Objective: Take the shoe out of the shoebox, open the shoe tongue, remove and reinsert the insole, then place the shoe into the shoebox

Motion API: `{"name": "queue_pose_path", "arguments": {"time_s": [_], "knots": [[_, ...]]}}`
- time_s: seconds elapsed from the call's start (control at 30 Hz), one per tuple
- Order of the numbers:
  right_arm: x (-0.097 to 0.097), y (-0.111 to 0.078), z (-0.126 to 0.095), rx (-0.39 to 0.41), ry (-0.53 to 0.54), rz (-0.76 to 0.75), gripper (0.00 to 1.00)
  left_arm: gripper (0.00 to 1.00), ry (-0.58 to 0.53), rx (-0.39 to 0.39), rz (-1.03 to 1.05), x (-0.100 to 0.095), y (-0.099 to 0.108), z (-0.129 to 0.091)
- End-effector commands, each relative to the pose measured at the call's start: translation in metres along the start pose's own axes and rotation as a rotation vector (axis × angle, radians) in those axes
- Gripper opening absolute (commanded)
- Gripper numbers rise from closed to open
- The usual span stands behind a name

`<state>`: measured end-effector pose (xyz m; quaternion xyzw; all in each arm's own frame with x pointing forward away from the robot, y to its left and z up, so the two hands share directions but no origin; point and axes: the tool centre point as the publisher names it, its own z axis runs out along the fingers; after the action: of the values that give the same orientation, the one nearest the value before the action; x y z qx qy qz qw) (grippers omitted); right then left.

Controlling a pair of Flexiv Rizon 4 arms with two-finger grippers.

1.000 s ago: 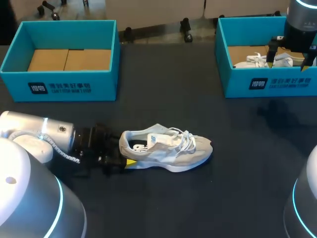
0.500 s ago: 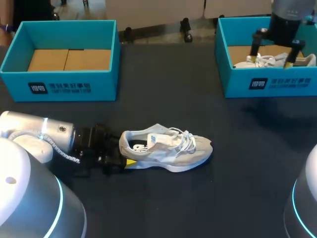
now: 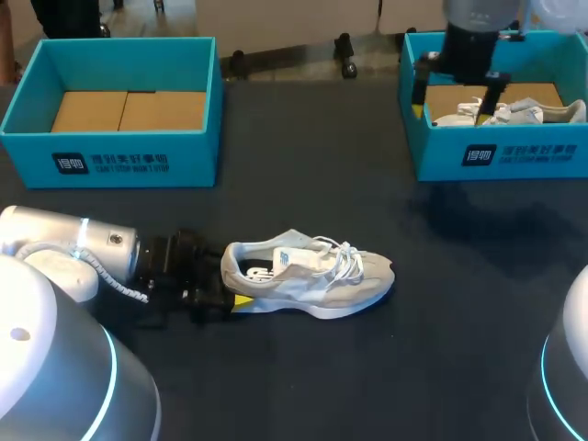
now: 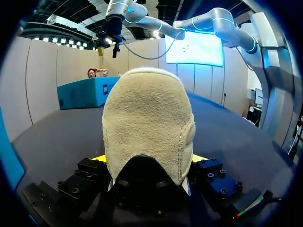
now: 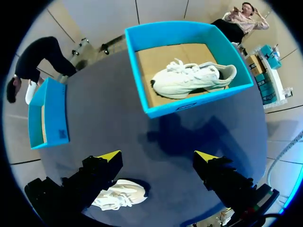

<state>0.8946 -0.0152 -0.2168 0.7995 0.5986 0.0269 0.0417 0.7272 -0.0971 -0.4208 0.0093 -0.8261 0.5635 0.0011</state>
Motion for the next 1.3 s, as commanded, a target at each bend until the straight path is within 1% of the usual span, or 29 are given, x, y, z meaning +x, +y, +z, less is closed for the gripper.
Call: {"name": "queue_pose_path", "arguments": {"time_s": [0.03, 0.23, 0.3, 0.5, 0.6, 0.9, 0.97, 1.13, 1.3], "knots": [[0.019, -0.011, -0.002, -0.005, -0.029, 0.002, 1.00, 0.00, 0.002, -0.003, 0.000, -0.002, 0.003, 0.003], [0.041, -0.032, -0.010, -0.015, -0.027, -0.004, 1.00, 0.00, 0.002, -0.003, 0.000, -0.002, 0.003, 0.003], [0.052, -0.040, -0.011, -0.009, -0.030, -0.012, 1.00, 0.00, 0.002, -0.003, 0.000, -0.002, 0.003, 0.003], [0.078, -0.061, -0.008, 0.003, -0.027, -0.016, 1.00, 0.00, 0.002, -0.003, 0.000, -0.002, 0.003, 0.003], [0.090, -0.069, -0.005, 0.000, -0.021, -0.017, 1.00, 0.00, 0.002, -0.003, 0.000, -0.002, 0.003, 0.003], [0.128, -0.089, -0.004, -0.010, -0.049, -0.064, 1.00, 0.00, 0.002, -0.003, 0.000, -0.002, 0.003, 0.003], [0.134, -0.095, -0.002, -0.033, -0.051, -0.082, 1.00, 0.00, 0.002, -0.003, 0.000, -0.002, 0.003, 0.003], [0.147, -0.112, 0.002, -0.059, -0.052, -0.114, 1.00, 0.00, 0.002, -0.003, 0.000, -0.002, 0.003, 0.003], [0.156, -0.131, 0.002, -0.067, -0.055, -0.130, 1.00, 0.00, 0.002, -0.003, 0.000, -0.002, 0.003, 0.003]]}}
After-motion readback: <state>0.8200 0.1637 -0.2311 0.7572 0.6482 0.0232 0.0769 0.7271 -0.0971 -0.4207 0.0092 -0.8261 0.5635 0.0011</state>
